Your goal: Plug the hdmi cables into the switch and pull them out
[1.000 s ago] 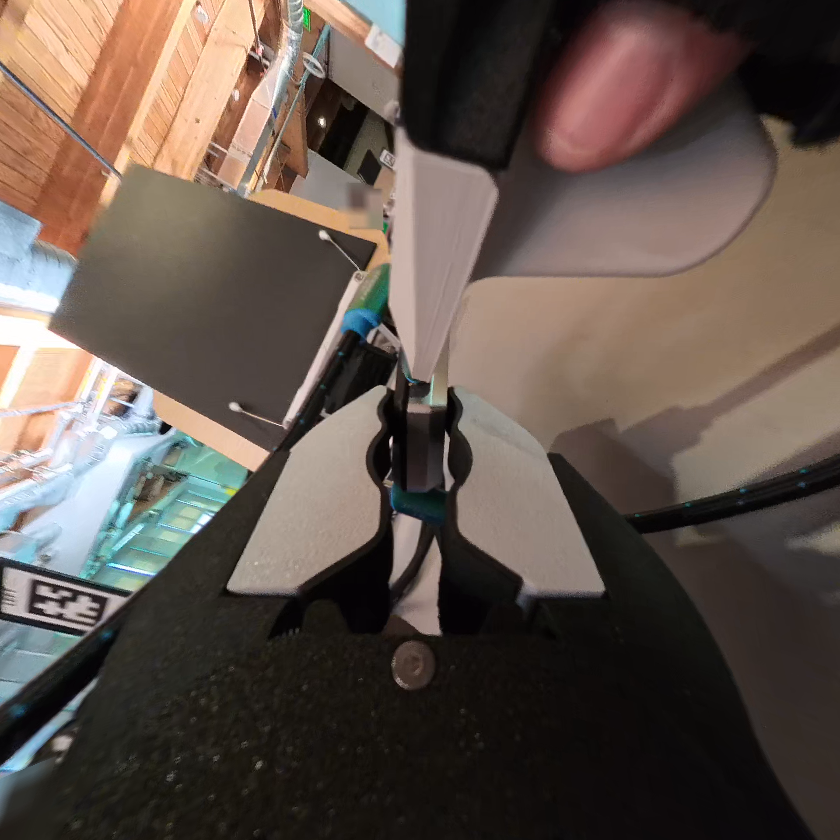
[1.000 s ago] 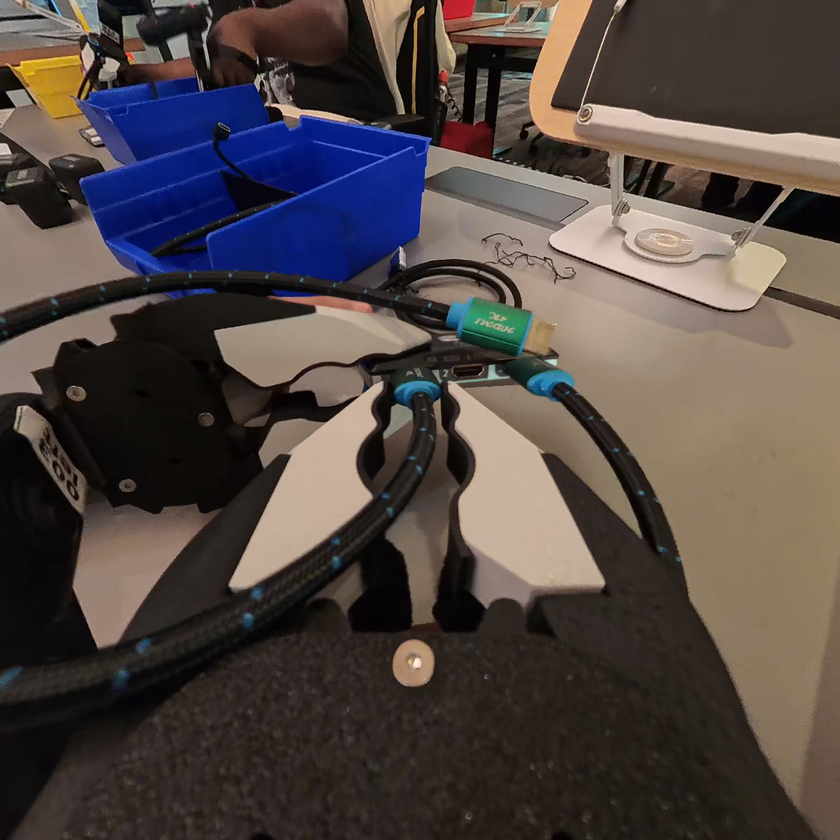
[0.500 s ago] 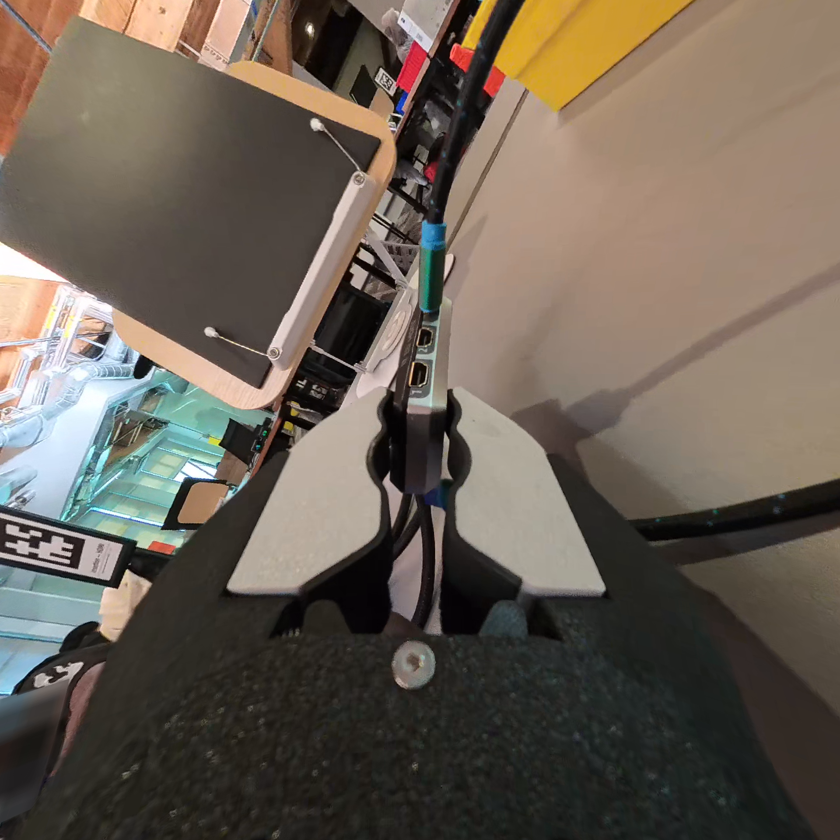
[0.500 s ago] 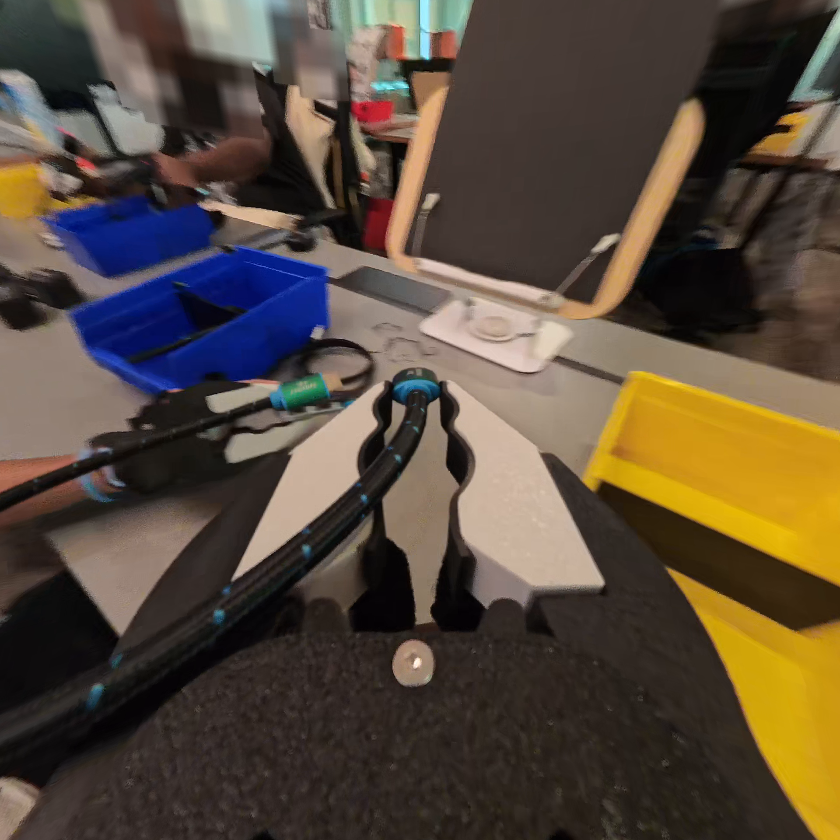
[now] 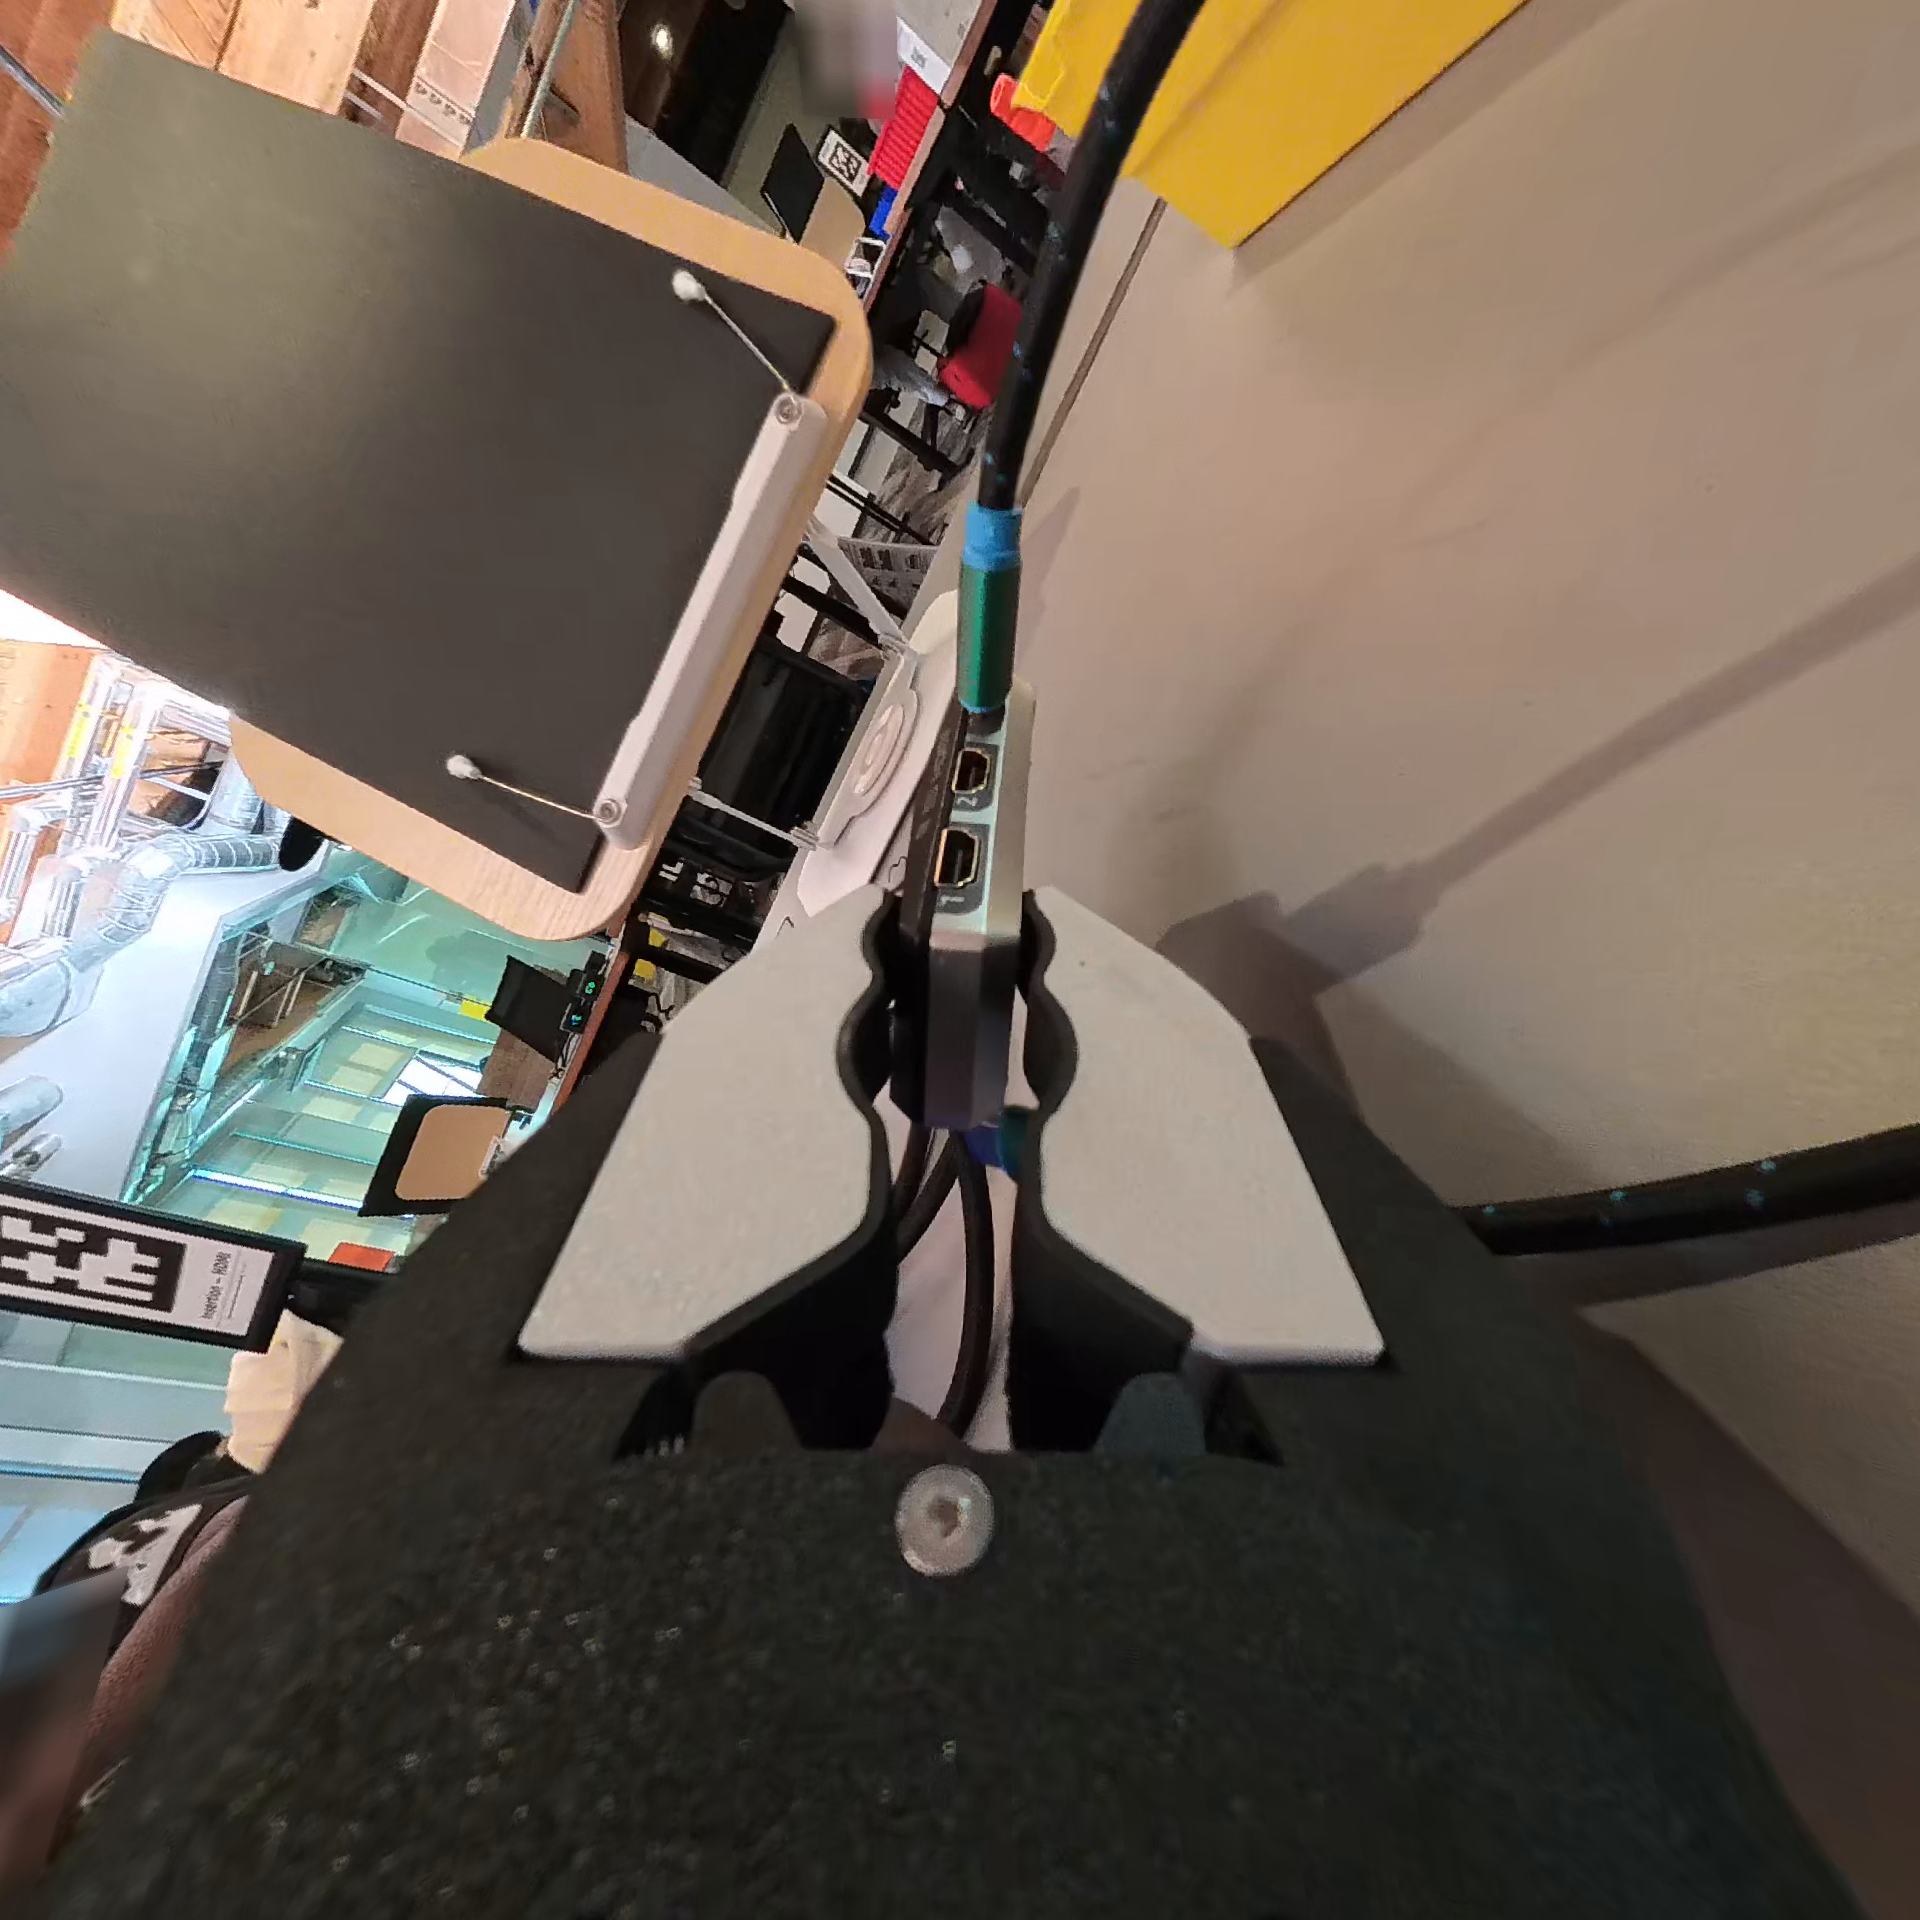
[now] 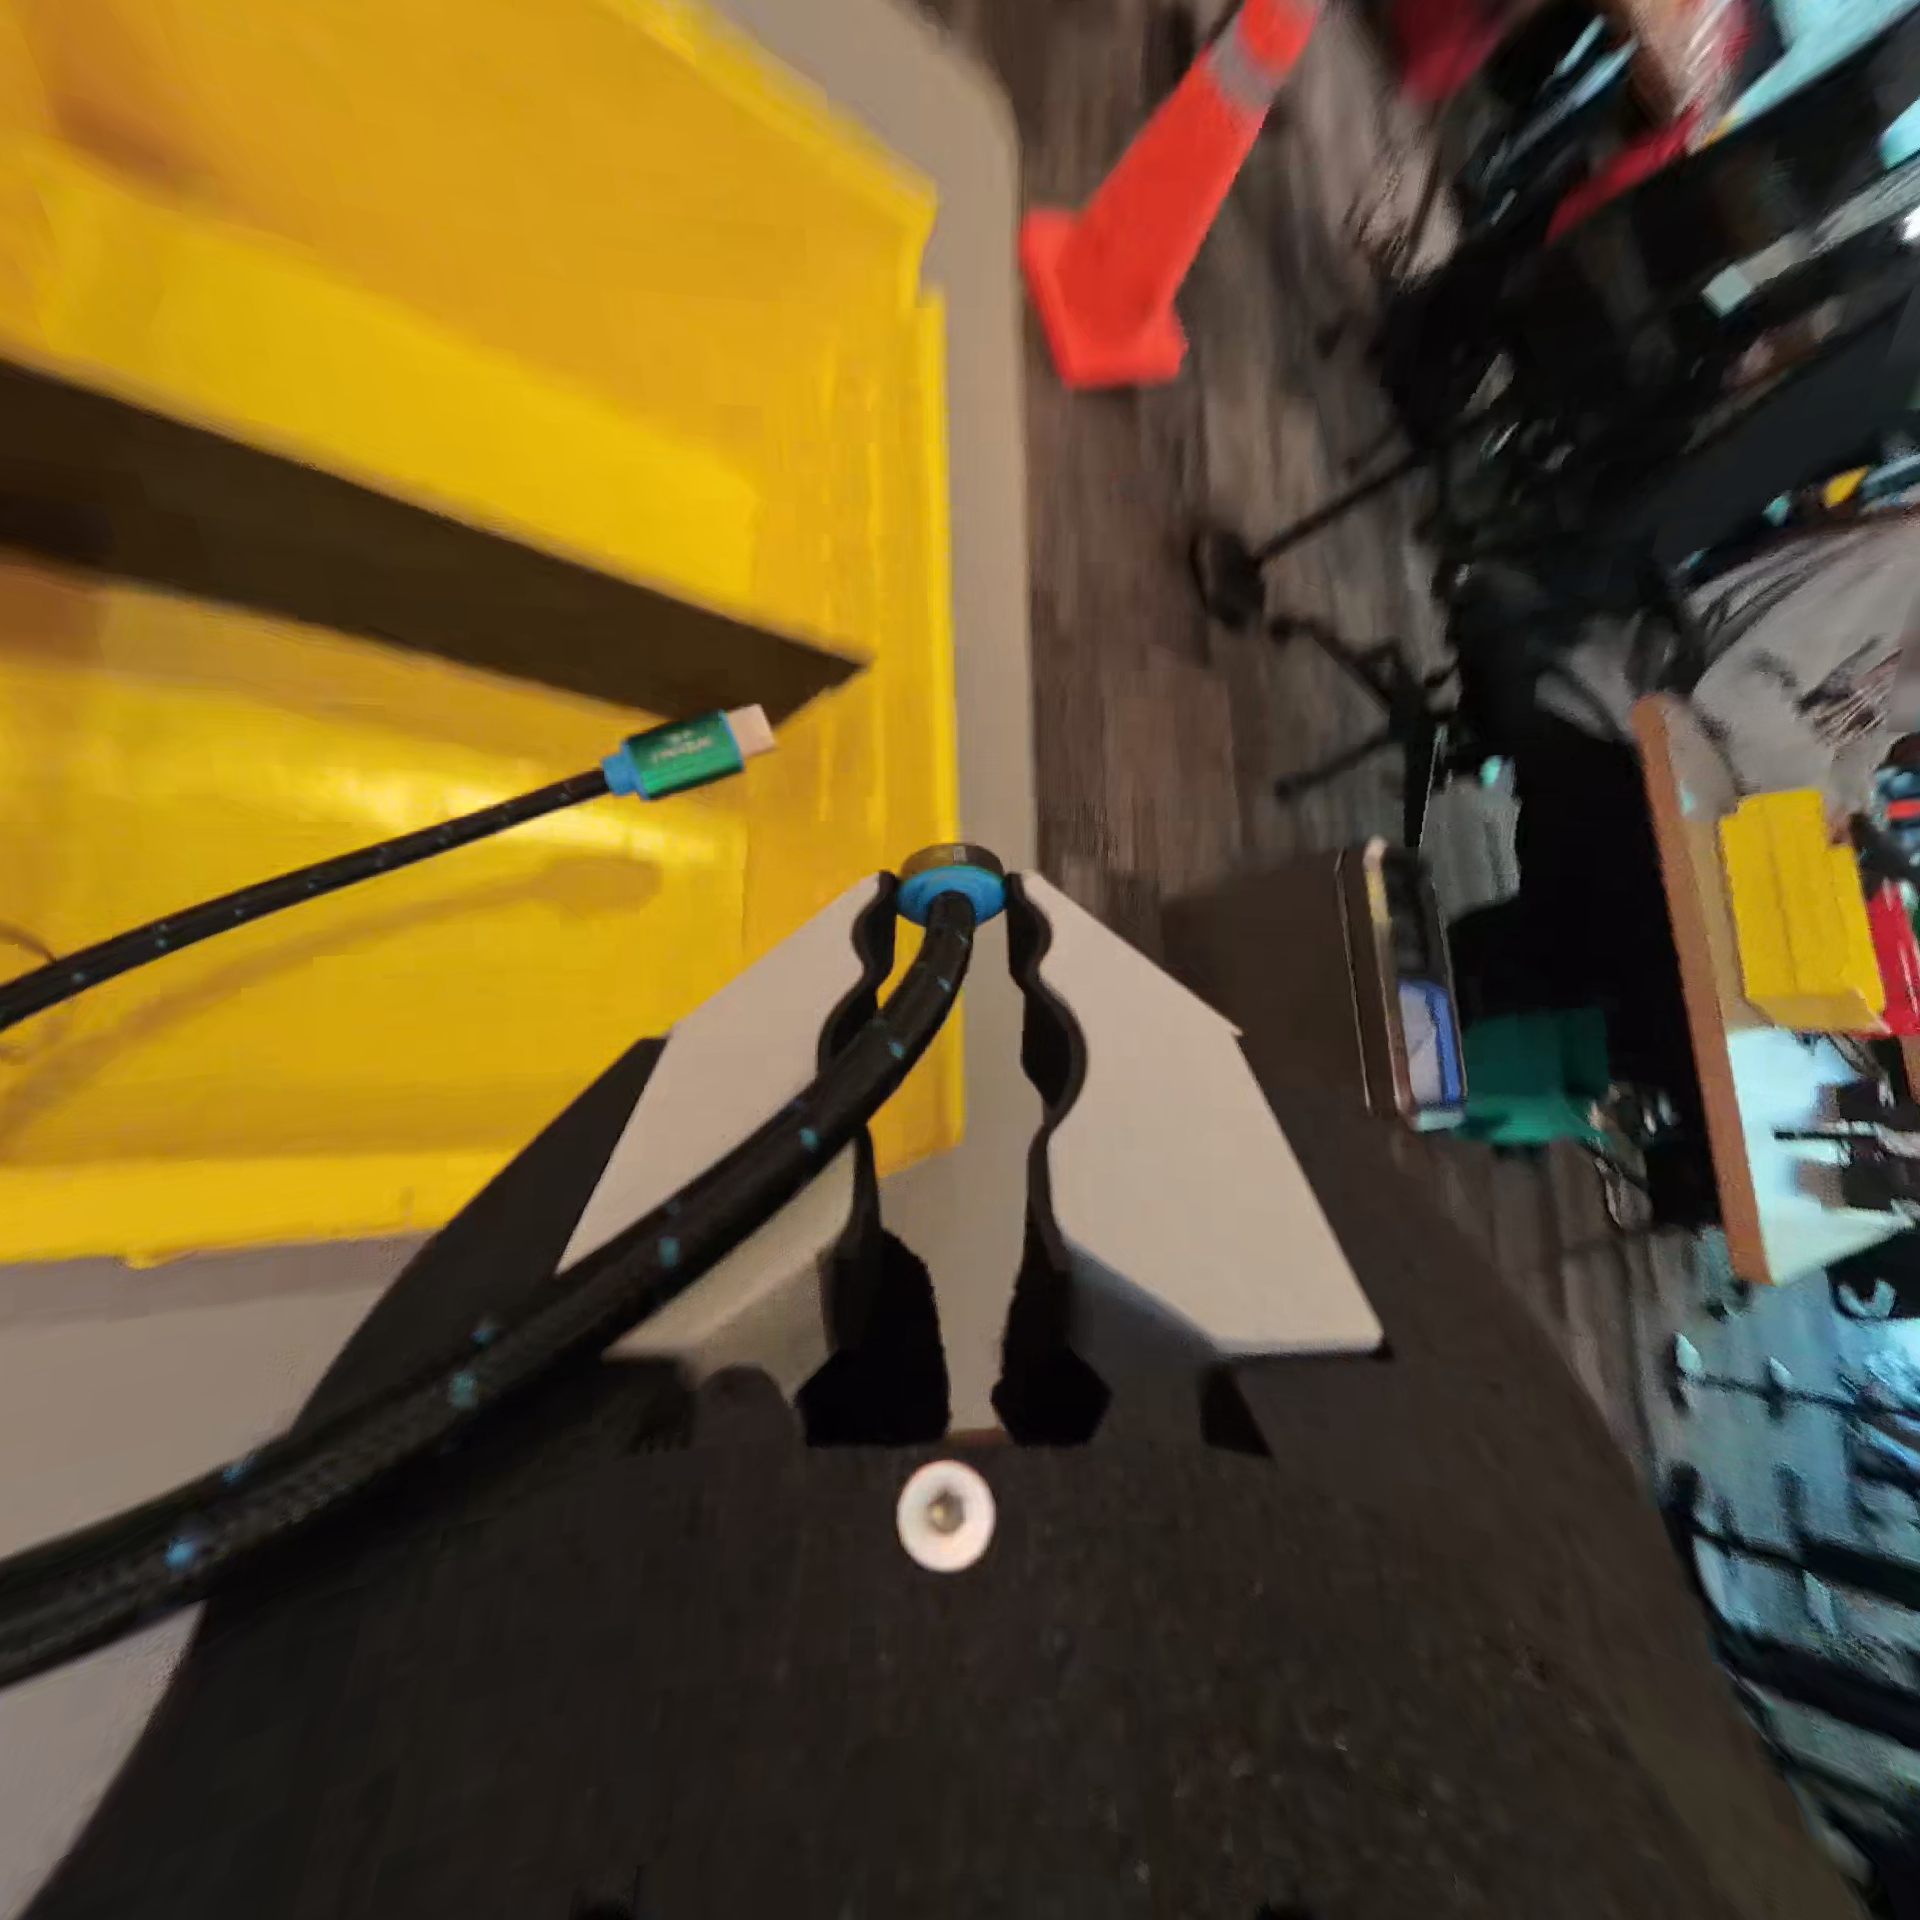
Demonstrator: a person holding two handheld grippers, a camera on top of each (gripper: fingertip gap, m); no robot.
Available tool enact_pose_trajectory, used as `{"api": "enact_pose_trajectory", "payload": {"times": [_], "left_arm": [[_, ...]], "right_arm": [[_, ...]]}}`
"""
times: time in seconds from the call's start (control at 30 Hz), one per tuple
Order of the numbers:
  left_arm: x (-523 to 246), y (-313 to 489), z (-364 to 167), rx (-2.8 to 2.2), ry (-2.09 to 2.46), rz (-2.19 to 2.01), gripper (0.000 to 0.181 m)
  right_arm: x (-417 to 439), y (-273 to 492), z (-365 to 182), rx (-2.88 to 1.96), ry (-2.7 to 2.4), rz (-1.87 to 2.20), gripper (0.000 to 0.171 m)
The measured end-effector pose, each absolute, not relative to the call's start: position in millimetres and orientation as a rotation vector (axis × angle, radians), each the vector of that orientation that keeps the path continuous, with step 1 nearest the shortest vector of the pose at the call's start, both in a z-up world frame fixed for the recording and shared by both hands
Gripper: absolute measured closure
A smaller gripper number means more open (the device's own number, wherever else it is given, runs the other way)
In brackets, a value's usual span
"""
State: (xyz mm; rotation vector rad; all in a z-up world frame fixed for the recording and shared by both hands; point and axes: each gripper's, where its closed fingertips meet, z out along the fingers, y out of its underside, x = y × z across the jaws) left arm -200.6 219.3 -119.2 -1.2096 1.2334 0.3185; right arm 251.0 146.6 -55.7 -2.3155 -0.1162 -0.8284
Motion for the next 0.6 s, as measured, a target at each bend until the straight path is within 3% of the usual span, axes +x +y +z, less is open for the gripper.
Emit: {"api": "enact_pose_trajectory", "payload": {"times": [0.13, 0.3, 0.6], "left_arm": [[-200.5, 217.1, -118.3, -1.217, 1.24, 0.307, 0.161], [-200.9, 215.5, -117.9, -1.22, 1.241, 0.3, 0.161], [-198.8, 213.0, -115.5, -1.218, 1.237, 0.284, 0.161]], "right_arm": [[234.8, 136.3, -127.1, -2.603, -0.216, -0.737, 0.15], [219.5, 128.0, -154.3, -2.783, -0.291, -0.595, 0.149], [247.8, 183.2, -99.3, -2.606, -0.179, -0.465, 0.152]]}}
